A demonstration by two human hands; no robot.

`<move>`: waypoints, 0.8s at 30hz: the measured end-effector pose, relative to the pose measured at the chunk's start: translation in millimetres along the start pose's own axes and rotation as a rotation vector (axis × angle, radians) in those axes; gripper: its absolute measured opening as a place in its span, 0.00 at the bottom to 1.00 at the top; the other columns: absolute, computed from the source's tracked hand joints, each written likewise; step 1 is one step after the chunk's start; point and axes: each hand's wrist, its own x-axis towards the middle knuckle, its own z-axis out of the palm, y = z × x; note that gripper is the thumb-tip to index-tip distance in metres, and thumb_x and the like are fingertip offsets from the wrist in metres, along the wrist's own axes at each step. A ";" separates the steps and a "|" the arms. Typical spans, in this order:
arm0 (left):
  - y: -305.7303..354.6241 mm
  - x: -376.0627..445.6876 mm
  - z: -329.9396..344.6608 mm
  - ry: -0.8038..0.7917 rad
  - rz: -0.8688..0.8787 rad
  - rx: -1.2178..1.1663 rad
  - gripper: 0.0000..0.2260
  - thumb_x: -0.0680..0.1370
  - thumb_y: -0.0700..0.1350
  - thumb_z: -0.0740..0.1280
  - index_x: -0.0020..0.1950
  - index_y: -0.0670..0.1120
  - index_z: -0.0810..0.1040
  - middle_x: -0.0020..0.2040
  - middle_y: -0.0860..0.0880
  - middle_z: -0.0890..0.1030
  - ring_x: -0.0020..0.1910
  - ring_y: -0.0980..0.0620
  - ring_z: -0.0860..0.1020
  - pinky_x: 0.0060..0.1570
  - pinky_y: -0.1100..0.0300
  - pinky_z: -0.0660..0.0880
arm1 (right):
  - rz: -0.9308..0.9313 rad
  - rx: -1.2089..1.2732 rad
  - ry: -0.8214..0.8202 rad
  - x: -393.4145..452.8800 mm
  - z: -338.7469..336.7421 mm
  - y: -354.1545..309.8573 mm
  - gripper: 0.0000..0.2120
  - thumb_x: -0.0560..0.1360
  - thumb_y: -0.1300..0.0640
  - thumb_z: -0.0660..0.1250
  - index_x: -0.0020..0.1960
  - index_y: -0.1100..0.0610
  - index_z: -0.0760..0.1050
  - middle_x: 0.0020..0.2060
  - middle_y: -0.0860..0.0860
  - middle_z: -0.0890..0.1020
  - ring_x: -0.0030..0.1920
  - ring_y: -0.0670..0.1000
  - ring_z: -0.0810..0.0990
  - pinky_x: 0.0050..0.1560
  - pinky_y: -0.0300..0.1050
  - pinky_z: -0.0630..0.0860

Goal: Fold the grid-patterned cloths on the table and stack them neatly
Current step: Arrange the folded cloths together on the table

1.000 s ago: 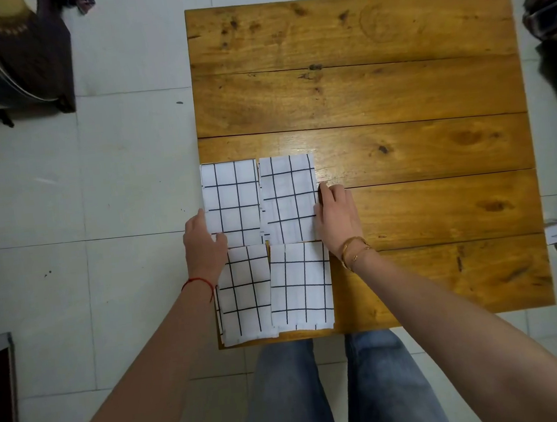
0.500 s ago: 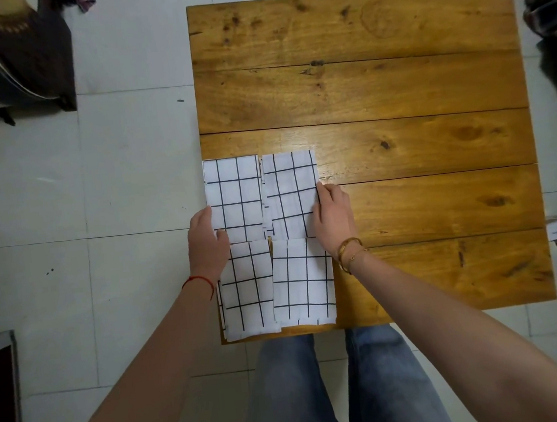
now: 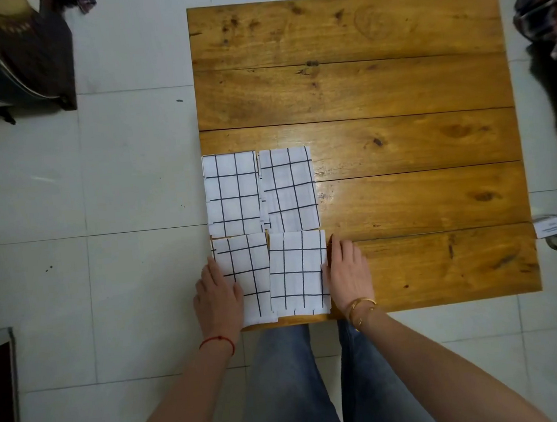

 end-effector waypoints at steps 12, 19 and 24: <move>-9.5 -8.5 6.1 -0.048 0.004 -0.006 0.34 0.77 0.44 0.65 0.78 0.40 0.51 0.71 0.41 0.67 0.62 0.41 0.71 0.53 0.47 0.75 | -0.025 0.032 -0.014 -19.1 9.9 -11.6 0.31 0.71 0.53 0.69 0.71 0.61 0.65 0.51 0.58 0.76 0.47 0.55 0.75 0.43 0.48 0.77; -12.0 -9.1 8.6 -0.044 0.008 -0.022 0.34 0.78 0.44 0.65 0.78 0.41 0.51 0.72 0.41 0.66 0.62 0.41 0.71 0.55 0.46 0.75 | -0.036 0.081 0.019 -18.4 11.2 -6.6 0.30 0.71 0.55 0.70 0.70 0.61 0.66 0.49 0.57 0.76 0.45 0.55 0.75 0.42 0.48 0.77; -8.8 -3.6 3.1 0.007 0.016 -0.045 0.33 0.78 0.44 0.64 0.78 0.41 0.51 0.71 0.41 0.66 0.61 0.41 0.71 0.55 0.46 0.75 | 0.071 0.207 0.063 -4.5 -2.4 -8.6 0.25 0.77 0.55 0.62 0.71 0.61 0.64 0.51 0.57 0.75 0.47 0.54 0.74 0.48 0.51 0.77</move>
